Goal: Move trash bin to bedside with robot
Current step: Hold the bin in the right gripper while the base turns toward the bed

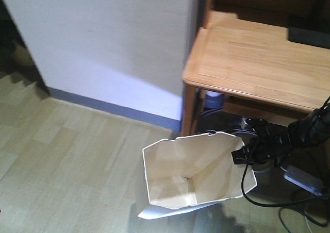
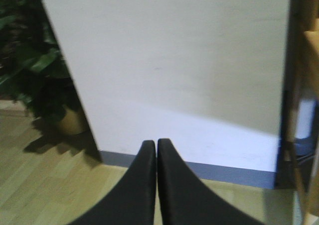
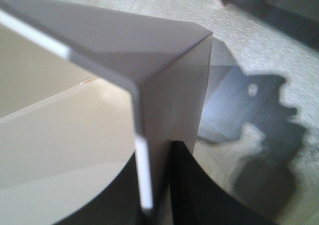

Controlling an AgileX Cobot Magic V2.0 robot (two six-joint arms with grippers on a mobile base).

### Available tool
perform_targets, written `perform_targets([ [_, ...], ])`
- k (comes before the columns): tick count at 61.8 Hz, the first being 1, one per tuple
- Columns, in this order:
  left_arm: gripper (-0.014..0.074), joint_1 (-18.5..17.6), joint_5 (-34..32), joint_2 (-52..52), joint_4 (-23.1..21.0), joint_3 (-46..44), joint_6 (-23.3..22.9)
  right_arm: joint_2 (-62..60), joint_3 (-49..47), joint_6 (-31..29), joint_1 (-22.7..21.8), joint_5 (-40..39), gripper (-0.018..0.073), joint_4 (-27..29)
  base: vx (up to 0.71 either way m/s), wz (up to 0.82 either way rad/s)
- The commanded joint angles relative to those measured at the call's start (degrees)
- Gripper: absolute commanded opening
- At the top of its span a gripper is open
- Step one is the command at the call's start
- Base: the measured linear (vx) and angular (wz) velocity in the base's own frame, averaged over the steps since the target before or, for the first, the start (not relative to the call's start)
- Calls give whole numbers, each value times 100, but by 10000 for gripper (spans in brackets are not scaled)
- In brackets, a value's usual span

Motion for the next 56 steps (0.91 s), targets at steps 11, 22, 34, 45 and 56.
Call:
perform_targets([
  [11, -6, -35, -420, -57, -24, 165, -46, -477, -70, 90, -18, 1308, -7, 258, 2, 56],
  [22, -6, -35, -420, -57, -24, 165, -46, -477, -70, 90, -18, 1308, -7, 258, 6, 50],
  [34, -6, -35, -420, -57, -24, 165, -46, -477, -70, 90, -18, 1308, -7, 258, 10, 49],
  [45, -6, -35, -420, -57, -24, 165, -46, -477, -70, 90, -18, 1308, -7, 258, 13, 53],
  [56, -6, -35, -420, -57, -24, 165, -46, -477, -70, 90, -18, 1308, -7, 258, 15, 65],
])
